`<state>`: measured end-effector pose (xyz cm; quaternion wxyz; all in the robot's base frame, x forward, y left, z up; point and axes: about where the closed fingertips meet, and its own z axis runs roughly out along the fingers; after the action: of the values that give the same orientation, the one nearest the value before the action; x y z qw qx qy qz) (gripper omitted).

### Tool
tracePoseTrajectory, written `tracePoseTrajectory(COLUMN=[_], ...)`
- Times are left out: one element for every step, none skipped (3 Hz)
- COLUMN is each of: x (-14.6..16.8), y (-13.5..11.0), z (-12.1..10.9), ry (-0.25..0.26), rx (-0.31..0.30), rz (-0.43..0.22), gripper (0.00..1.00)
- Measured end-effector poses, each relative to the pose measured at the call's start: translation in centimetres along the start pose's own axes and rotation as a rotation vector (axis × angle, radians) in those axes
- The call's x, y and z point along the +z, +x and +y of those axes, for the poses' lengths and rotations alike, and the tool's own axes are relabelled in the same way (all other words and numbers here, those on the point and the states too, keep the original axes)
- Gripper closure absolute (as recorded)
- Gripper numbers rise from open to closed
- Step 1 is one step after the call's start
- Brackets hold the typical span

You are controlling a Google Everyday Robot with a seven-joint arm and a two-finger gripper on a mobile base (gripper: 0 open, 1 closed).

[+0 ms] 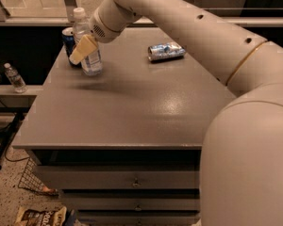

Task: Move blue plastic bottle near pepsi can

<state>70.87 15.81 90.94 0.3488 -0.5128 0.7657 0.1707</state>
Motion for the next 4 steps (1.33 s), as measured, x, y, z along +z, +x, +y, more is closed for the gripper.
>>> tracePoseTrajectory(x=[0.0,-0.3,-2.9,-7.0], y=[0.0,-0.2,0.8,3.4], z=[0.0,0.3,-0.1,-0.9], ry=[0.0,-0.002,0.039,0.106], rx=[0.0,-0.025,-0.034,0.007], rz=[0.0,0.004,0.026,0.048], gripper=[0.0,0.0,0.0,0.0])
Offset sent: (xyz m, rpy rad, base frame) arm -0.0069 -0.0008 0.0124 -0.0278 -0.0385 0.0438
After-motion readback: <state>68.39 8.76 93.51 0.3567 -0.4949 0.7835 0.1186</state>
